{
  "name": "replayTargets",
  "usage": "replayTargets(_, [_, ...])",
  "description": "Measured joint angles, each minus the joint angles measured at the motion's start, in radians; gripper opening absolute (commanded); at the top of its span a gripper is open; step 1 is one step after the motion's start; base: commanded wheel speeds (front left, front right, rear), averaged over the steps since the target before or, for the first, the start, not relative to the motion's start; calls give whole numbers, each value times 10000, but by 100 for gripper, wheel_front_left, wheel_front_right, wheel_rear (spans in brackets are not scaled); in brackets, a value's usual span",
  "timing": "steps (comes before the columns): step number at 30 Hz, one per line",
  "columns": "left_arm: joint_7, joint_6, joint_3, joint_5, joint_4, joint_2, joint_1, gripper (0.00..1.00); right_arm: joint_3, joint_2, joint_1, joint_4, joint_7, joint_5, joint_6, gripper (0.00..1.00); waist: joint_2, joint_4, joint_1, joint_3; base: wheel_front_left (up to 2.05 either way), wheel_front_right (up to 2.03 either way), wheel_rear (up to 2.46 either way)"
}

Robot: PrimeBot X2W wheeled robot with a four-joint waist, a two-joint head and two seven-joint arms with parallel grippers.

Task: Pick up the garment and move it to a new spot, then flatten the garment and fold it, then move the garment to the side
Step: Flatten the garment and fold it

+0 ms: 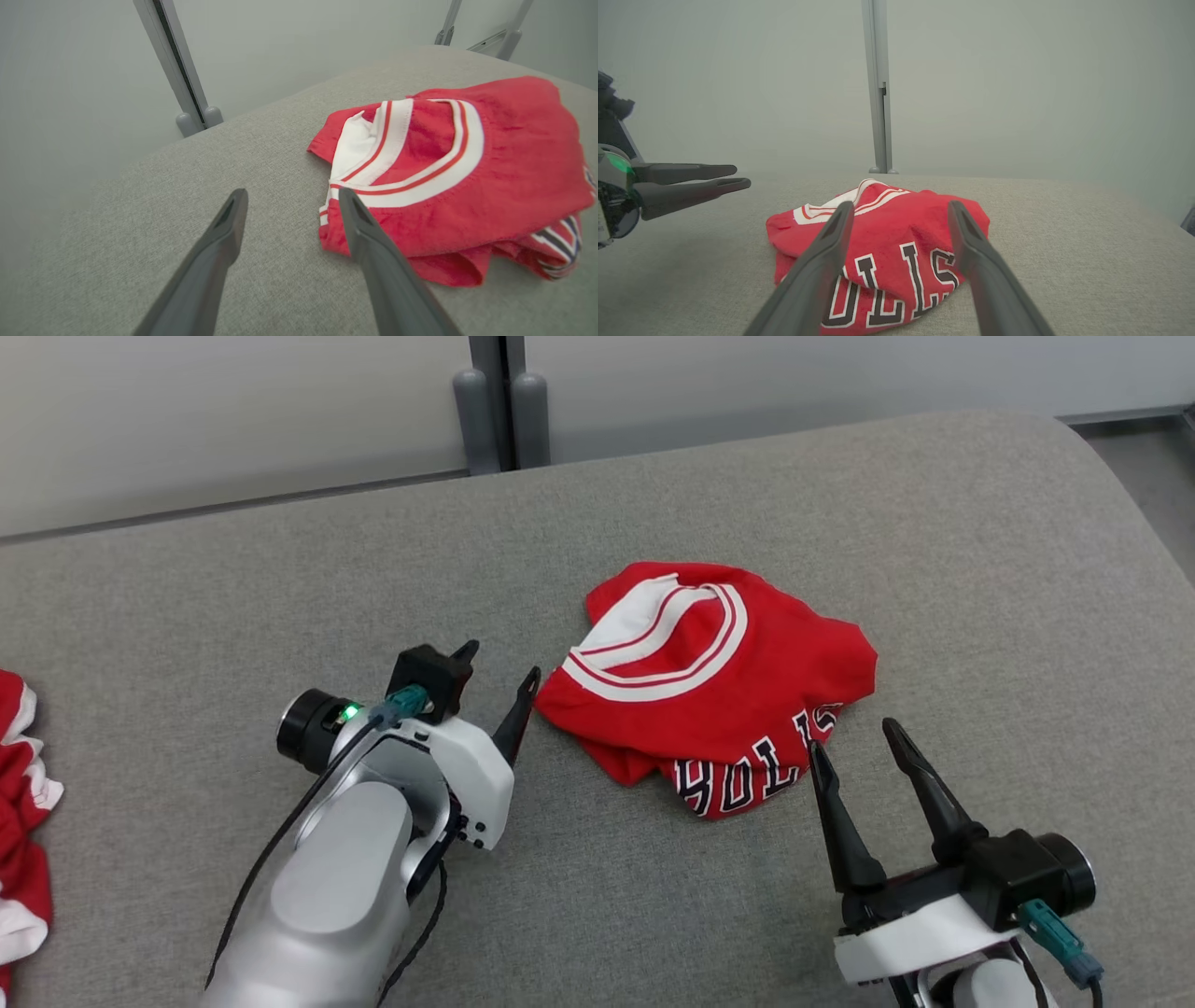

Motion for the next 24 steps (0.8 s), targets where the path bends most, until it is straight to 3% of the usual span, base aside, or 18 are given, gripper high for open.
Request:
replayTargets(7, [782, 0, -1430, -1047, 1066, 0, -964, 100, 46, 4, -398, -52, 0, 234, 0, 100, 0, -447, 0, 655, 0, 0, 0])
replayTargets(16, [867, -2, -2834, -2211, 1580, 224, -1416, 100, 169, 0, -483, -61, 0, 314, -2, 100, 0, -810, 0, 893, 0, 0, 0])
replayTargets(18, [746, -2, -3060, -2389, 1657, 286, -1432, 36, 165, 2, -484, -40, 0, 316, 0, 100, 0, -842, 0, 849, 0, 0, 0])
replayTargets(19, [685, 0, -3191, -2477, 1662, 291, -1434, 0, 167, 2, -484, -25, 0, 316, 0, 100, 0, -855, 0, 814, 0, 0, 0])
replayTargets(24, [408, -2, -3839, -2984, 1595, 355, -1412, 0, 196, 0, -432, 54, 0, 316, 0, 100, 0, -913, 0, 538, 0, 0, 0])
